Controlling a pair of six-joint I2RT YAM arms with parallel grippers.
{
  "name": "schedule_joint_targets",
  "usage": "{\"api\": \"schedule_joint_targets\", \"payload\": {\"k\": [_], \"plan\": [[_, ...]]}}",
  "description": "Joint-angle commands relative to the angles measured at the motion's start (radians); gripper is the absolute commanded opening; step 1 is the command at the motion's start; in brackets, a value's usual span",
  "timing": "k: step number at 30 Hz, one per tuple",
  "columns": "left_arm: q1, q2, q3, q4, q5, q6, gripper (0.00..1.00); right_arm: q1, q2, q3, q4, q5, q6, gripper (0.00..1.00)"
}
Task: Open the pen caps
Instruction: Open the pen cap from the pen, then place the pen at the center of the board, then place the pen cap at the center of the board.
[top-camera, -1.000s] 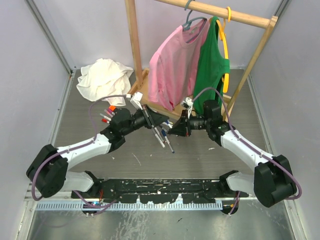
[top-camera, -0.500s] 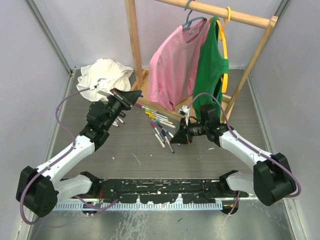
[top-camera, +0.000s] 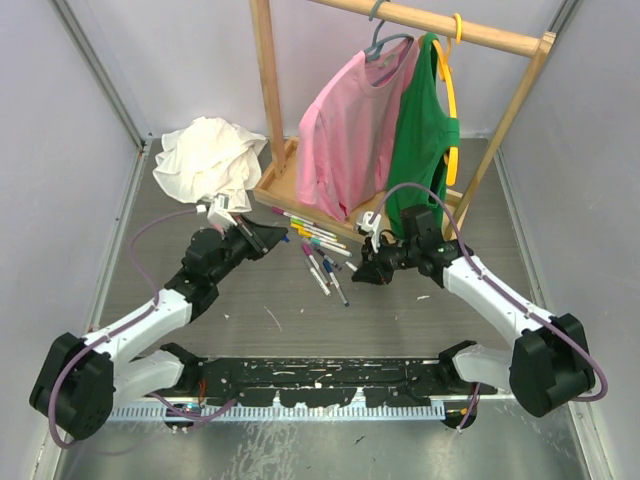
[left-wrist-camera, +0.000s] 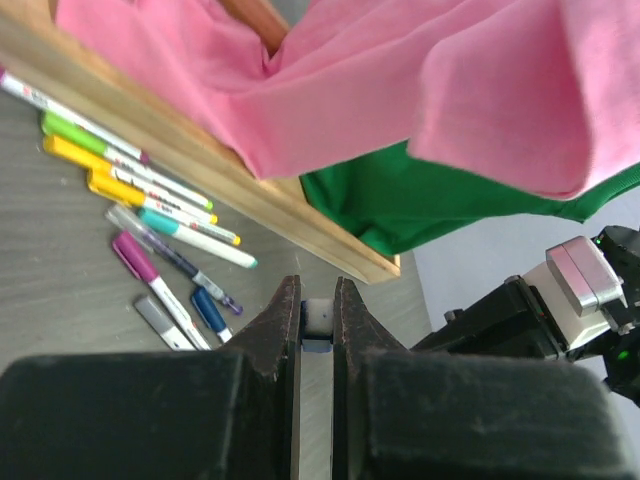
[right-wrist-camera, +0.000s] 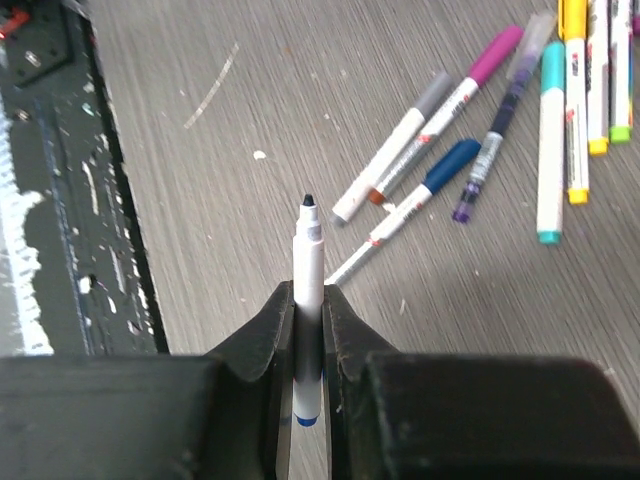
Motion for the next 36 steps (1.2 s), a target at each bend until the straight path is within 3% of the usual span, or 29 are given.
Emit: {"api": "schedule_joint_targets", "payload": {"k": [1,9,15,29,36], "plan": [[0.005,0.027,-0.036,0.154,0.064,-0.097,0.00,0.003,-0.044,0.038,-0.097,0.103,-0.148,0.01],[-0.012,0.090,-0.094,0.268,0.062,-0.170,0.00,0.004,-0.098,-0.003,-0.161,0.221,-0.292,0.02],[-0.135,0.121,-0.115,0.314,-0.062,-0.162,0.00,0.003,-0.136,-0.044,-0.172,0.284,-0.356,0.04],[-0.278,0.320,-0.075,0.443,-0.169,-0.182,0.00,-0.014,-0.149,-0.055,-0.225,0.301,-0.391,0.05],[-0.350,0.454,-0.013,0.464,-0.249,-0.210,0.00,-0.044,-0.184,-0.064,-0.255,0.409,-0.373,0.06]]}}
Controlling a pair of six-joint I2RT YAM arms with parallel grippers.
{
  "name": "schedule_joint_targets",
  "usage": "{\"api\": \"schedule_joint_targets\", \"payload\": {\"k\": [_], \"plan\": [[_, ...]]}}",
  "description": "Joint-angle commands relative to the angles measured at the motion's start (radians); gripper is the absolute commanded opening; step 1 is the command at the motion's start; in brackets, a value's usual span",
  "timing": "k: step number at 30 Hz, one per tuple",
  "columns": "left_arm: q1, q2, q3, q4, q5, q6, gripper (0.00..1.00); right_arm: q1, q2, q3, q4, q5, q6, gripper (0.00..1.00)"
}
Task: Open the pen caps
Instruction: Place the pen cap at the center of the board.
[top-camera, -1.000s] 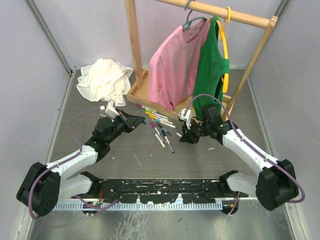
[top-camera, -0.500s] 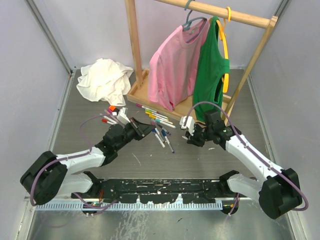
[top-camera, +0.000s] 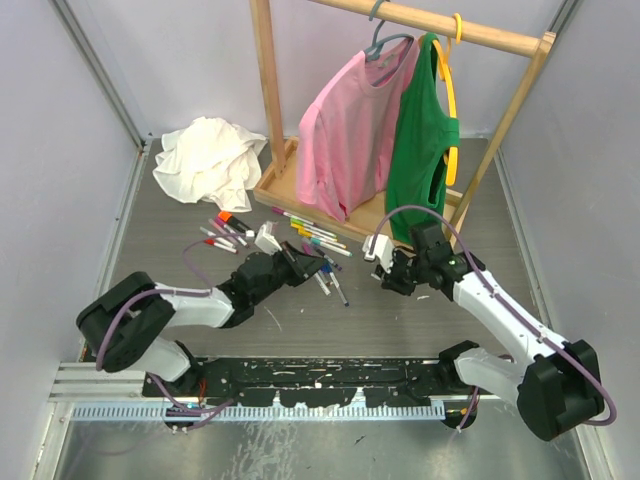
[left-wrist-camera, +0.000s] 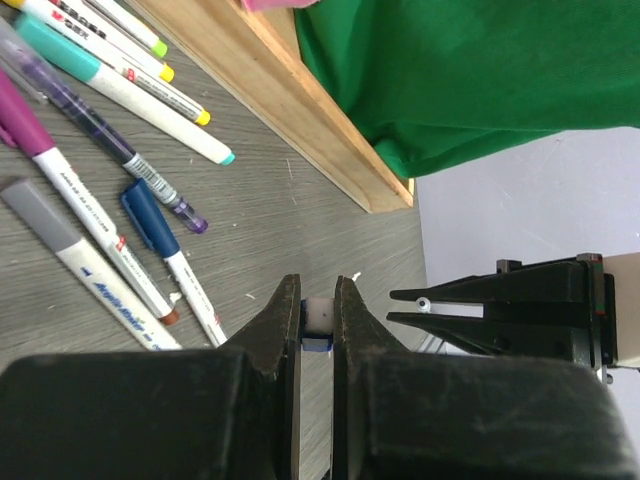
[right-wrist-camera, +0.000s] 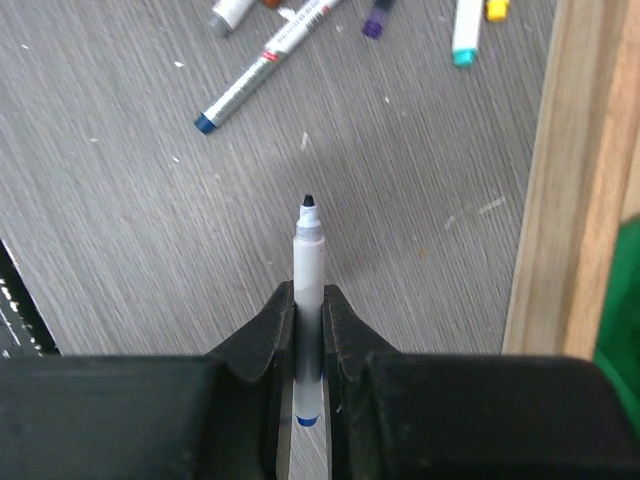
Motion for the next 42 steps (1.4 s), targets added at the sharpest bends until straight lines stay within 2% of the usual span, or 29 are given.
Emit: {"api": "schedule_joint_targets", "payload": {"k": [1,11,13,19,27,33,42], "plan": [[-0.044,0.077,0.076,0.101,-0.091,-0.028,0.00,-0.029,-0.067,-0.004,-0.019,0.098,0.002,0.06],[-0.135,0.336,0.254,0.141,-0.166,-0.104,0.00,-0.140,-0.207,-0.135,-0.060,0.294,-0.066,0.07],[-0.161,0.385,0.302,0.141,-0.191,-0.112,0.00,-0.190,-0.218,-0.138,-0.061,0.291,-0.077,0.07],[-0.200,0.529,0.425,0.103,-0.246,-0.178,0.00,-0.302,-0.122,-0.142,-0.059,0.296,-0.109,0.08],[-0.217,0.631,0.575,-0.099,-0.358,-0.275,0.00,-0.412,-0.034,-0.117,-0.044,0.251,-0.174,0.10],[-0.225,0.652,0.730,-0.475,-0.380,-0.373,0.00,-0.423,0.039,-0.095,-0.008,0.226,-0.173,0.11],[-0.234,0.724,0.824,-0.506,-0.372,-0.415,0.02,-0.422,0.137,-0.051,0.022,0.219,-0.146,0.13]]}}
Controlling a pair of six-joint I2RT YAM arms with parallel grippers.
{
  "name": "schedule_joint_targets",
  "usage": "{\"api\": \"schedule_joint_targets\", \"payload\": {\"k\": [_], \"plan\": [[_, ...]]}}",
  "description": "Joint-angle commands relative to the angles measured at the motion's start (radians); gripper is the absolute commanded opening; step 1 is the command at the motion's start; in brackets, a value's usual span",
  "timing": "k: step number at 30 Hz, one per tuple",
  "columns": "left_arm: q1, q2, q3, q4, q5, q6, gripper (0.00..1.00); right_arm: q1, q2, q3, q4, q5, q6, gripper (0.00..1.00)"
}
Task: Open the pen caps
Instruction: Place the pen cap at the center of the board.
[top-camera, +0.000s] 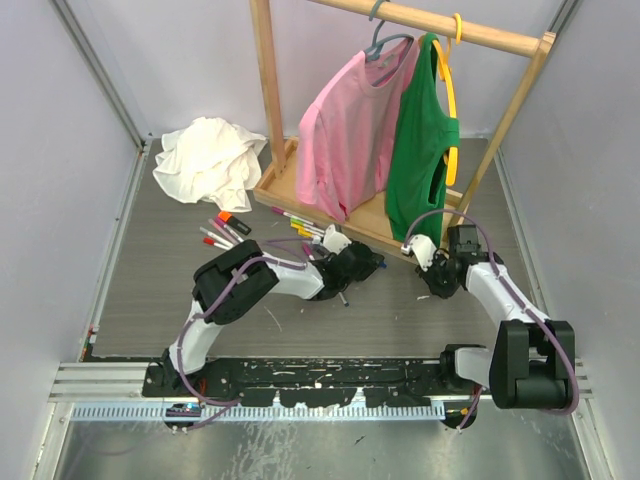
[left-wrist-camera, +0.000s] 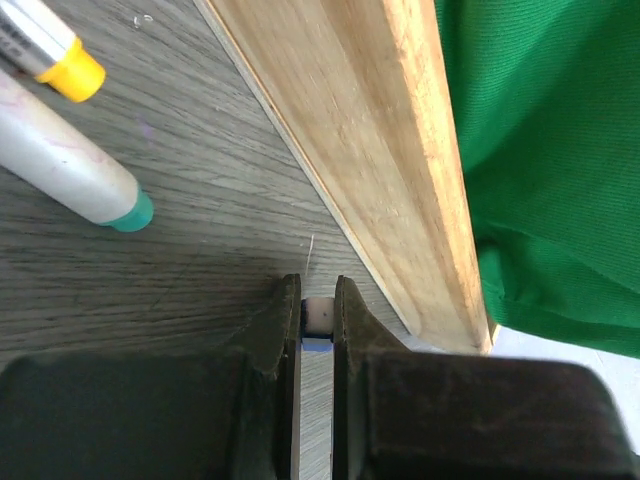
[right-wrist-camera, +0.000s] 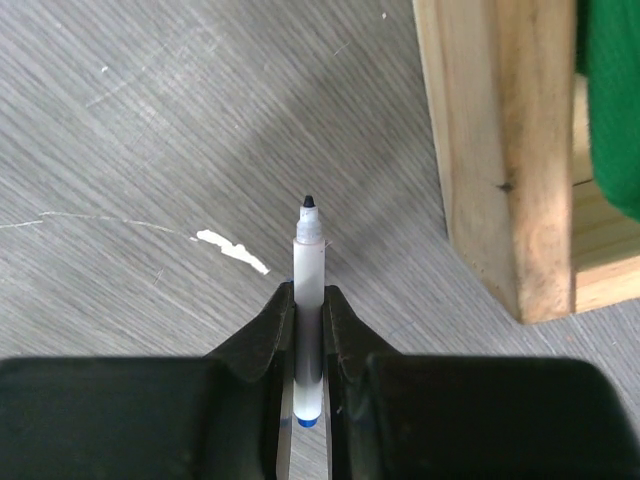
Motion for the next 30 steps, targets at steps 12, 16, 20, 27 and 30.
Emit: {"api": "schedule_joint_targets", "payload": {"k": [12,16,20,27,30], "plan": [[-0.006,0.064,0.064,-0.072,-0.044,-0.060,0.28,-0.005,0.112,0.044,0.090,0.027,0.021,0.31],[-0.007,0.071,0.064,-0.063,-0.039,-0.060,0.32,-0.005,0.120,0.042,0.090,0.033,0.023,0.36],[-0.006,0.072,0.064,-0.061,-0.037,-0.060,0.33,-0.009,0.130,0.044,0.091,0.035,0.030,0.37],[-0.007,0.073,0.064,-0.062,-0.033,-0.059,0.36,-0.015,0.133,0.047,0.103,0.048,0.040,0.37],[-0.007,0.071,0.062,-0.061,-0.030,-0.059,0.38,-0.015,0.128,0.048,0.104,0.046,0.040,0.36]]}}
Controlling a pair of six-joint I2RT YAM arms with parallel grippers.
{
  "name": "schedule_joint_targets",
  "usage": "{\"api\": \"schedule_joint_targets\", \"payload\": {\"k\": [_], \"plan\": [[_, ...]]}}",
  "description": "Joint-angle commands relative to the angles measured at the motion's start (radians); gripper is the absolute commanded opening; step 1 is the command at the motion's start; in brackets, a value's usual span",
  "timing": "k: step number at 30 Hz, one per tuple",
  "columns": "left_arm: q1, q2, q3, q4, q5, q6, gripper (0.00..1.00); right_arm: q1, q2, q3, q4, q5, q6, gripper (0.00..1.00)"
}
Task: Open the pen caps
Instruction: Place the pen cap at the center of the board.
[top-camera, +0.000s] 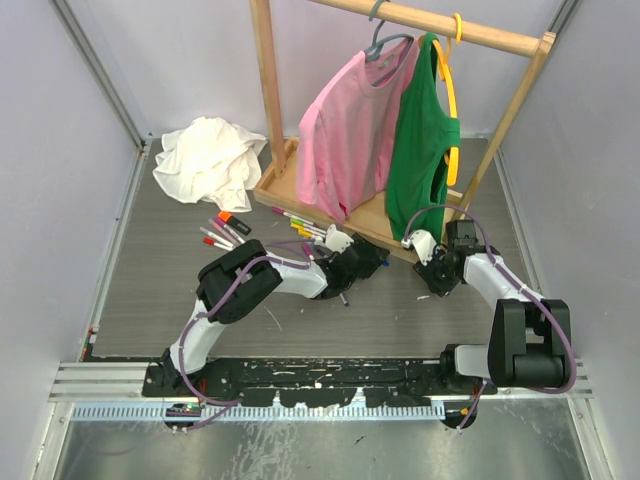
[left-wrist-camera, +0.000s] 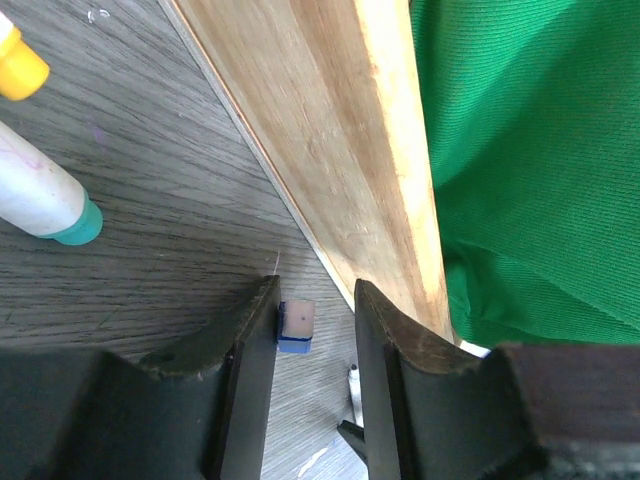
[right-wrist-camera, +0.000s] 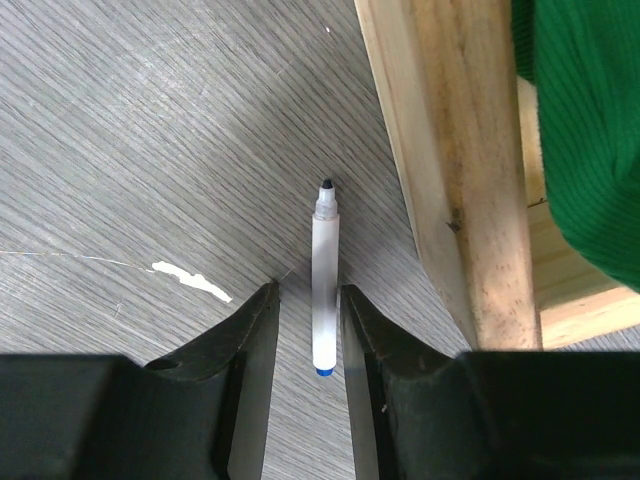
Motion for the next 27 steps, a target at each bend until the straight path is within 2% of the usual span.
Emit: {"api": "schedule_joint_targets", "payload": {"k": [1,11,18,27], "plan": [[-0.003,0.032,0.005,-0.060,-0.006,0.019,0.39,-0.006,0.007,0.013,0.032,0.016,0.005,0.36],[-0.004,0.018,-0.005,-0.086,-0.011,0.011,0.45,-0.006,-0.012,0.011,0.024,0.004,0.001,0.35],[-0.003,-0.008,0.055,-0.280,-0.026,-0.010,0.49,-0.007,-0.019,0.013,0.020,-0.003,0.001,0.35],[-0.004,-0.028,0.061,-0.295,-0.016,0.041,0.50,-0.008,-0.039,0.016,0.003,-0.017,-0.005,0.35]]}}
